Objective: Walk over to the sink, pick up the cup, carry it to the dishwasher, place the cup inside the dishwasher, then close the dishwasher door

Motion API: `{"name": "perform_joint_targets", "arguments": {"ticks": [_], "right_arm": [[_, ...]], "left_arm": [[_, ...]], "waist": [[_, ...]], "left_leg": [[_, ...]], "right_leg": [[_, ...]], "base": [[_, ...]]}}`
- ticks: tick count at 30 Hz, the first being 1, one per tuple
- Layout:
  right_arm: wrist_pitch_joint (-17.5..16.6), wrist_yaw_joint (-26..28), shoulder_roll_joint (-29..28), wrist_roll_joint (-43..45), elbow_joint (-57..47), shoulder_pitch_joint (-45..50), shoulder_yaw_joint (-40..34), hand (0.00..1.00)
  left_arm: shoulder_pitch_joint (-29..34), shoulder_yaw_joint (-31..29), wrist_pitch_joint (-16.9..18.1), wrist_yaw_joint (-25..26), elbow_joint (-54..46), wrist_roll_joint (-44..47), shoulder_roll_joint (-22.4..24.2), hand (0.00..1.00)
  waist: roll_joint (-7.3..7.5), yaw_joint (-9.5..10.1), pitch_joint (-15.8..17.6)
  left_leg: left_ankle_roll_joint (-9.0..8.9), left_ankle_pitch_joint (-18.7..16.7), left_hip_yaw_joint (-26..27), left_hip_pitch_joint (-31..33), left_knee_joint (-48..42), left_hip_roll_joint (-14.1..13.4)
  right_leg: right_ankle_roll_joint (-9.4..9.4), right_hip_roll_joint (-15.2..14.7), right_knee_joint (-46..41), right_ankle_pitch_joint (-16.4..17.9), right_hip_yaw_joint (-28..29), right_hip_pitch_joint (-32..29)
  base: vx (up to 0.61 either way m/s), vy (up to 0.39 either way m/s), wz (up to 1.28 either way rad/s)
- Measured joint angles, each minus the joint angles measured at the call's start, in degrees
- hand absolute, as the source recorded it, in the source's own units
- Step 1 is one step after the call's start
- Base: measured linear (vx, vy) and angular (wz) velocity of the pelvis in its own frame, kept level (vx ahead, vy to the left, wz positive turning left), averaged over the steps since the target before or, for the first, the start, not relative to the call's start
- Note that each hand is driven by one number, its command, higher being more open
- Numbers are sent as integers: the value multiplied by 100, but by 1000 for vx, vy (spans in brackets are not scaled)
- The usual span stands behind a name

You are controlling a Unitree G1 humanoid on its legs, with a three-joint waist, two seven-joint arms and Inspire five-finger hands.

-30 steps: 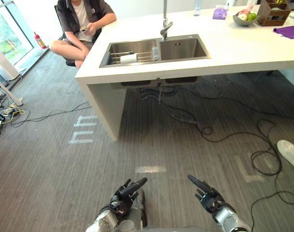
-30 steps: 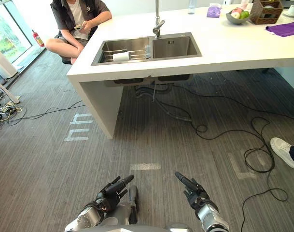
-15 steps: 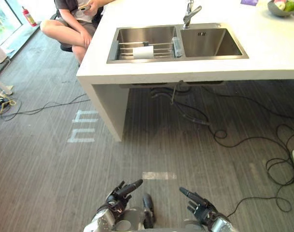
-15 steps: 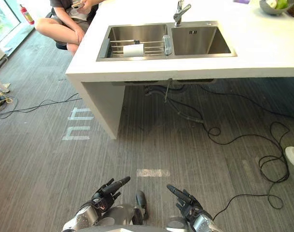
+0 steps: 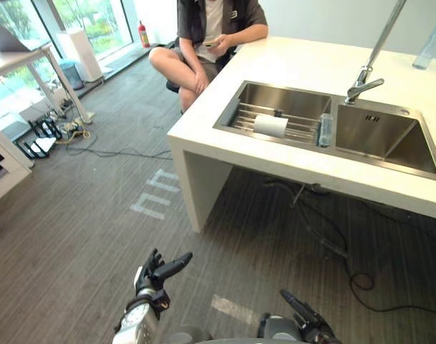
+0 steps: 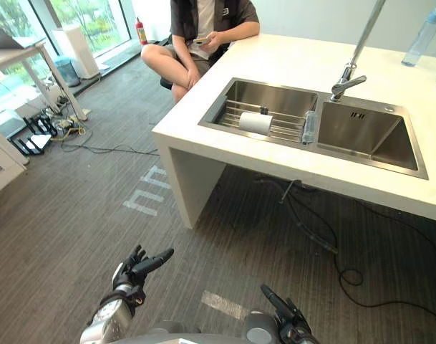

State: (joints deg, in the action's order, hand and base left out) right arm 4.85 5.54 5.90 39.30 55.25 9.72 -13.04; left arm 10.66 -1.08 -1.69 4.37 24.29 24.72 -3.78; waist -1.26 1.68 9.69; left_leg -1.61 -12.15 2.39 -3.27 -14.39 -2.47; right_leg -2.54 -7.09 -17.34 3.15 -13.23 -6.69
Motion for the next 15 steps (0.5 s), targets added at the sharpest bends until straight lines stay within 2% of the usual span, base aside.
{"name": "perform_joint_targets", "arguments": {"ticks": [3, 5, 7, 9, 10, 11, 12, 13, 15], "right_arm": [[183, 18, -79, 12, 85, 30, -59, 100], [328, 34, -89, 68, 143, 17, -139, 100], [455, 53, -104, 261, 177, 45, -185, 100], [490, 122, -43, 290, 150, 210, -182, 100], [559, 121, -18, 331, 153, 254, -181, 100], [621, 107, 5, 334, 190, 272, -188, 100], [691, 93, 25, 329, 236, 243, -247, 100], [712, 89, 47, 329, 264, 222, -280, 100], [858, 89, 128, 322, 278, 208, -340, 100]], "left_arm": [[-195, 166, 80, -31, 18, -110, 73, 100], [-269, 165, 85, -6, 60, -94, 100, 100], [-261, 145, 106, 79, 81, -13, 99, 100], [-198, 133, 253, 151, 74, 16, 191, 100], [-166, 95, 357, 167, 53, 15, 253, 100], [-110, 93, 414, 166, 55, 15, 264, 100], [-47, 96, 457, 145, 62, 6, 260, 100], [-25, 99, 466, 129, 59, 5, 260, 100], [45, 95, 516, 121, -10, 9, 248, 100]], "waist": [[8, -46, -43], [14, -86, -58], [41, -86, -55], [-25, -133, -21], [-56, -116, 14], [-7, -83, 57], [-26, -92, 103], [-36, -94, 119], [-39, -4, 150]], "left_leg": [[-176, 69, 27, -154, 332, -302], [-257, 77, 191, -255, 406, -425], [-273, 77, 430, -144, -136, -454], [-339, 140, 683, 451, -1856, -663], [-389, 519, 900, 945, -3069, -949], [-365, 293, 1069, 1103, -3305, -1034], [-341, 71, 1204, 1158, -2871, -1015], [-336, 49, 1256, 1186, -2520, -979], [-368, 239, 1236, 1263, -1078, -768]], "right_leg": [[147, 352, 392, -39, -67, 154], [212, 476, 453, 24, -22, 183], [221, 470, 407, 179, 51, 236], [269, 423, 347, 425, 6, 537], [332, 442, 352, 504, -19, 773], [343, 412, 364, 551, 5, 965], [320, 352, 443, 560, 27, 1169], [310, 318, 486, 556, 53, 1238], [277, 181, 583, 571, 252, 1311]], "base": [[195, -179, -12], [208, -109, -22], [135, -66, -24], [130, -57, 12], [224, -40, 19], [253, -7, 6], [210, -3, -8], [193, 48, -15], [188, 122, -48]]}}
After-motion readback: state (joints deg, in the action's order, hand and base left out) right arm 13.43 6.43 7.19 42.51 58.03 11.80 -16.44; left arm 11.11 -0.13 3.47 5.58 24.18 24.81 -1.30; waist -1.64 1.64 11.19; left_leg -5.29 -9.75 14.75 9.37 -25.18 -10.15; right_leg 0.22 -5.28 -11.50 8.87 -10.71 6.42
